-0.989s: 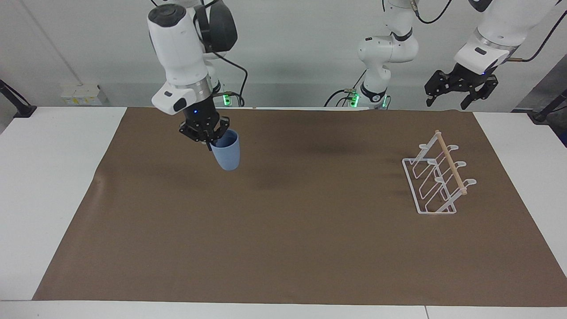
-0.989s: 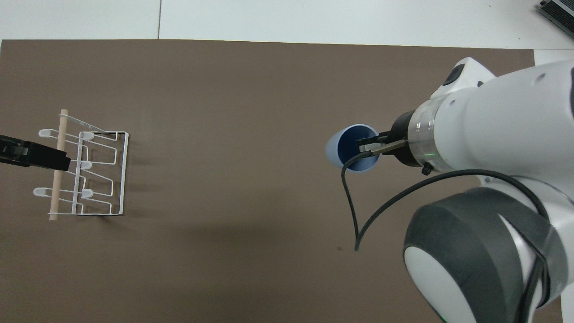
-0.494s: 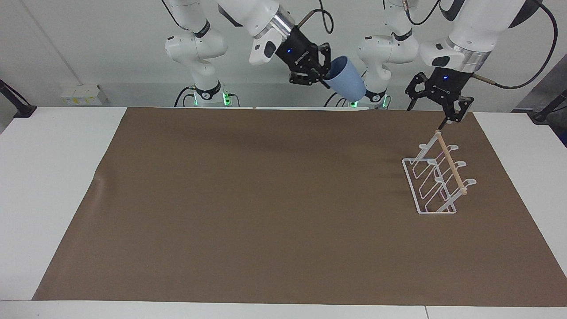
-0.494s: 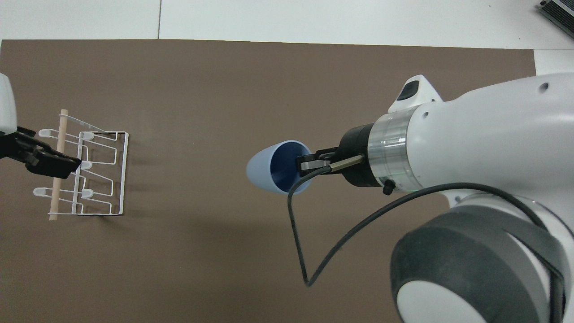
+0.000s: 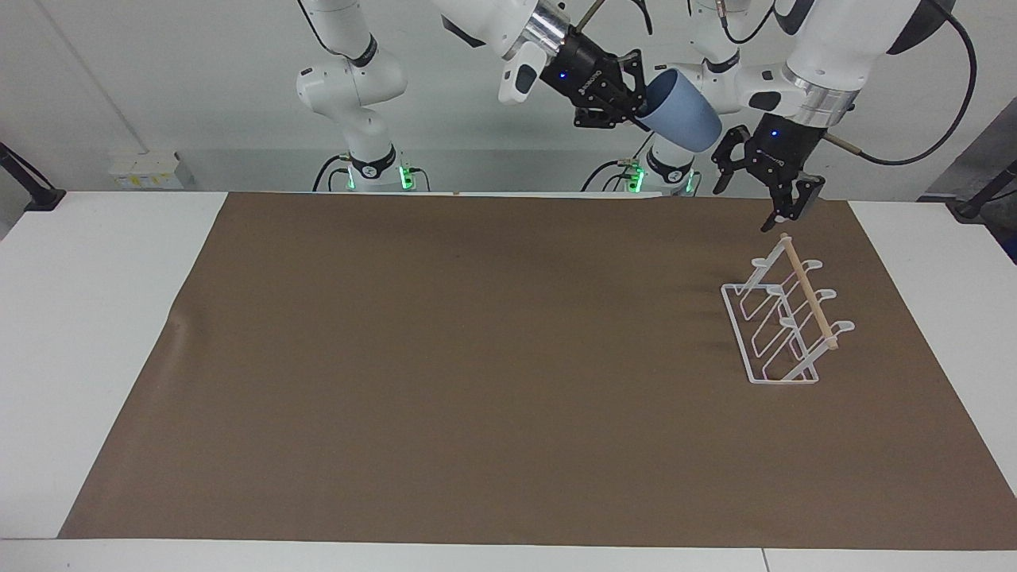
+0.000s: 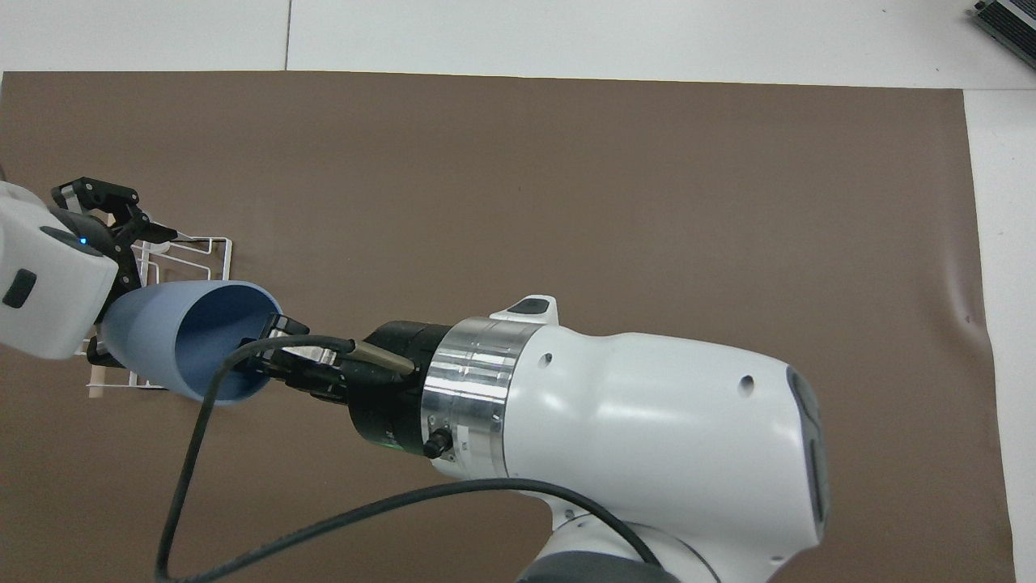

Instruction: Hang cup on cup holder

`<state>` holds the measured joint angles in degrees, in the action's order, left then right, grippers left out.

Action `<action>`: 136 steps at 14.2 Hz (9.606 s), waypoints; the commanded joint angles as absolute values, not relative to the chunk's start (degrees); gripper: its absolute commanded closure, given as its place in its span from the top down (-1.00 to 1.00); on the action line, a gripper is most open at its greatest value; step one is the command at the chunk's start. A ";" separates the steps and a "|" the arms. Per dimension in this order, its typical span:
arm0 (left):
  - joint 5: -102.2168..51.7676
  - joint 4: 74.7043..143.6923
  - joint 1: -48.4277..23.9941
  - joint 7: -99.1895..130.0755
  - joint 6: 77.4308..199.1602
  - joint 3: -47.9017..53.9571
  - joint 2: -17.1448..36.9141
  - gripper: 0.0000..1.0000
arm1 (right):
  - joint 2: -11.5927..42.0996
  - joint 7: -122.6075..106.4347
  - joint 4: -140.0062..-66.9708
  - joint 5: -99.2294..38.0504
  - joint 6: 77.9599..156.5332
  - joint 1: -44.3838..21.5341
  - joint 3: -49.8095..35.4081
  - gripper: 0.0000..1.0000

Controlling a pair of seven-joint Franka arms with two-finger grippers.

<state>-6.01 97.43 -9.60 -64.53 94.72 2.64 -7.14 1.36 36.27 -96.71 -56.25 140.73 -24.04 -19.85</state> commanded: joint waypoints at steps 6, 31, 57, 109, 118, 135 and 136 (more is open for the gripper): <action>-7.12 100.90 -9.40 -67.67 95.54 1.93 -9.76 1.00 | 0.35 36.47 -98.44 -58.01 140.36 -22.76 -20.04 -1.00; -28.65 97.29 -7.73 -79.54 86.48 4.56 -11.60 1.00 | 0.88 33.57 -101.43 -58.01 140.63 -23.03 -20.04 -1.00; -16.99 97.91 -7.73 -80.25 89.90 5.27 -13.80 -1.00 | 1.49 25.99 -101.34 -52.68 141.42 -21.89 -19.51 1.00; 77.34 119.26 -8.70 -50.19 108.81 7.03 3.78 -1.00 | -1.67 9.23 -101.51 -1.41 100.72 10.72 -19.25 1.00; 79.01 118.83 -9.76 -48.78 107.85 7.03 4.83 0.99 | -1.67 9.23 -101.51 -1.41 100.72 10.72 -19.25 1.00; 66.83 109.97 -13.01 -49.31 97.05 7.56 2.73 1.00 | -1.67 9.23 -101.51 -1.41 100.72 10.72 -19.25 1.00; 63.93 107.60 -13.01 -49.05 96.07 7.47 2.29 1.00 | -1.67 9.23 -101.51 -1.41 100.72 10.72 -19.25 1.00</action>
